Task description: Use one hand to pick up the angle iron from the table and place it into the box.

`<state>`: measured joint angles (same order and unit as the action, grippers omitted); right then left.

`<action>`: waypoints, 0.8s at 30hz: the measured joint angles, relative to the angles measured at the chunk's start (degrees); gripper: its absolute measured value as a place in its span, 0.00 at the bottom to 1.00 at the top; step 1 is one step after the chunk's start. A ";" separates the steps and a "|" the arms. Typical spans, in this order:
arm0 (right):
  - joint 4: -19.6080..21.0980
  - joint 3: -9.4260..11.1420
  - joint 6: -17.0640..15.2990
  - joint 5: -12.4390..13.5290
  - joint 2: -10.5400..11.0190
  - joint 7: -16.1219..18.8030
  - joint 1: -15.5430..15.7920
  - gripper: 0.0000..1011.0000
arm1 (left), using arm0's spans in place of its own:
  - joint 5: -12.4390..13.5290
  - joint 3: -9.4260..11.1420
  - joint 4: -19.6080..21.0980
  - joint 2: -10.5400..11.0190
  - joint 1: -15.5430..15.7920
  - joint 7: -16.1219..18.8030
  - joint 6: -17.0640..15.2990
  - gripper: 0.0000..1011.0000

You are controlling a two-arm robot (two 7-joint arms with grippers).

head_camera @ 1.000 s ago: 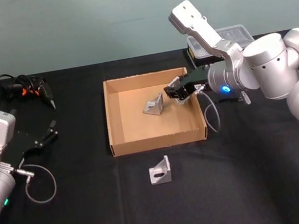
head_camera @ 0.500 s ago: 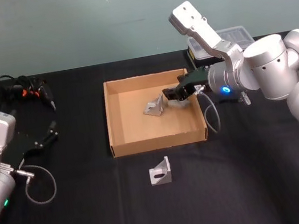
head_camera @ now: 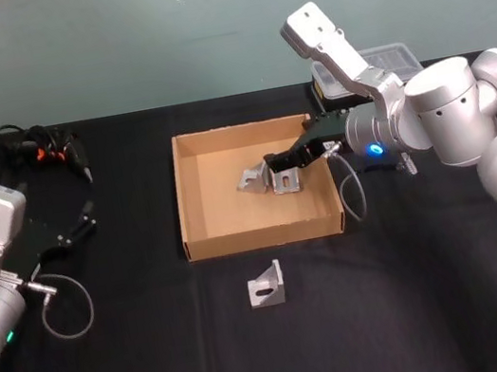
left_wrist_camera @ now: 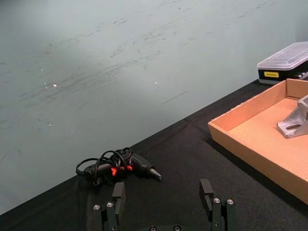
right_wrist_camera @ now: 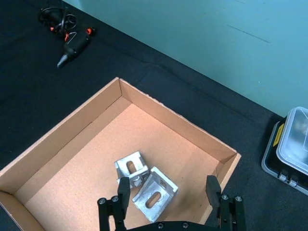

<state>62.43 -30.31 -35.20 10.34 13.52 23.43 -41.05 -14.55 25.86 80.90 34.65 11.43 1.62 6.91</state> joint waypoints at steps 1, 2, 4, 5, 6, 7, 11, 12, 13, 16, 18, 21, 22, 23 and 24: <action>0.00 0.00 -0.01 0.01 0.01 0.00 0.01 0.99 | 0.00 0.00 0.00 0.00 0.00 0.00 0.00 1.00; 0.01 0.00 -0.01 0.01 0.01 0.00 0.01 0.99 | 0.00 0.00 0.00 0.00 0.00 0.00 0.00 1.00; 0.02 0.00 -0.03 0.02 0.02 0.00 0.03 0.99 | 0.00 0.00 0.00 0.00 0.00 0.00 0.00 1.00; 0.03 0.00 -0.03 0.02 0.02 0.00 0.03 0.99 | 0.00 0.00 0.00 0.00 0.00 0.00 0.00 1.00; 0.03 0.00 -0.03 0.03 0.03 0.00 0.03 0.99 | 0.00 0.00 0.00 0.00 0.00 0.00 0.00 1.00; 0.04 0.00 -0.04 0.03 0.03 0.00 0.03 0.99 | 0.00 0.00 0.00 0.00 0.00 0.00 0.00 1.00; 0.06 0.00 -0.05 0.03 0.04 0.00 0.03 0.99 | 0.00 0.00 0.00 0.00 0.00 0.00 0.00 1.00; 0.07 0.00 -0.05 0.03 0.04 0.00 0.03 0.99 | 0.00 0.00 0.00 0.00 0.00 0.00 0.00 1.00; 0.07 0.00 -0.05 0.03 0.04 0.00 0.03 0.99 | 0.00 0.00 0.00 0.00 0.00 0.00 0.00 1.00; 0.09 0.00 -0.05 0.03 0.04 0.00 0.03 0.99 | 0.00 0.00 0.00 0.00 0.00 0.00 0.00 1.00; 0.11 0.00 -0.05 0.04 0.04 0.00 0.04 0.99 | 0.00 0.00 0.00 0.00 0.00 0.00 0.00 1.00; 0.11 0.00 -0.05 0.03 0.04 0.00 0.03 0.99 | 0.00 0.00 0.00 0.00 0.00 0.00 0.00 1.00; 0.10 0.00 -0.05 0.04 0.04 0.00 0.03 0.99 | 0.00 0.00 0.00 0.00 0.00 0.00 0.00 1.00; 0.11 0.00 -0.05 0.03 0.04 0.00 0.03 0.99 | 0.00 0.00 0.00 0.00 0.00 0.00 0.00 1.00; 0.11 0.00 -0.05 0.04 0.04 0.00 0.03 0.99 | 0.00 0.00 0.00 0.00 0.00 0.00 0.00 1.00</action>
<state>62.54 -30.31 -35.25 10.38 13.57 23.43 -41.02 -14.55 25.86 80.90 34.65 11.43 1.62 6.91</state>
